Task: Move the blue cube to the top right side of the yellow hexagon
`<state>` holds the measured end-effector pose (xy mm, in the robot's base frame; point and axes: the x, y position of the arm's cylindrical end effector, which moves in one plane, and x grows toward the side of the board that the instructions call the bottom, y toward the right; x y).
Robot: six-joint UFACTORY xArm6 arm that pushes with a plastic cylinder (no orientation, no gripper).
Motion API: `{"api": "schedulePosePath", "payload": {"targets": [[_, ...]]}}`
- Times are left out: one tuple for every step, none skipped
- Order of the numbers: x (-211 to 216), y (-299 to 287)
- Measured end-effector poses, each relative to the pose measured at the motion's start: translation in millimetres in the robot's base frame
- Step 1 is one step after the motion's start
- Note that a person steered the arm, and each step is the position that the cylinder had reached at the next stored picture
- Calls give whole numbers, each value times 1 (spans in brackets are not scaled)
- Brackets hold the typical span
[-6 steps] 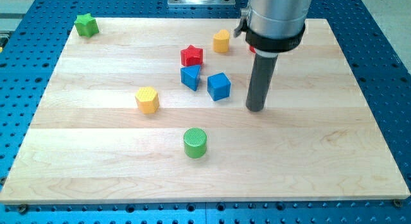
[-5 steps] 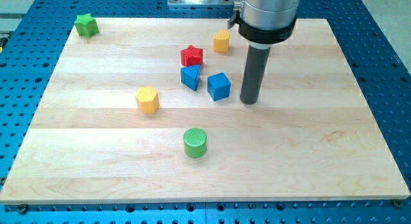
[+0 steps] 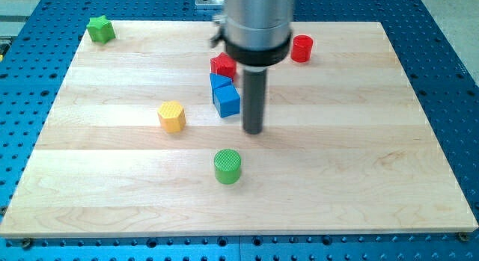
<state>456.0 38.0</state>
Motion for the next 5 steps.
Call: {"api": "schedulePosePath", "payload": {"targets": [[-29,7],[-30,-29],[-16,-79],[2,-84],[5,-29]]}}
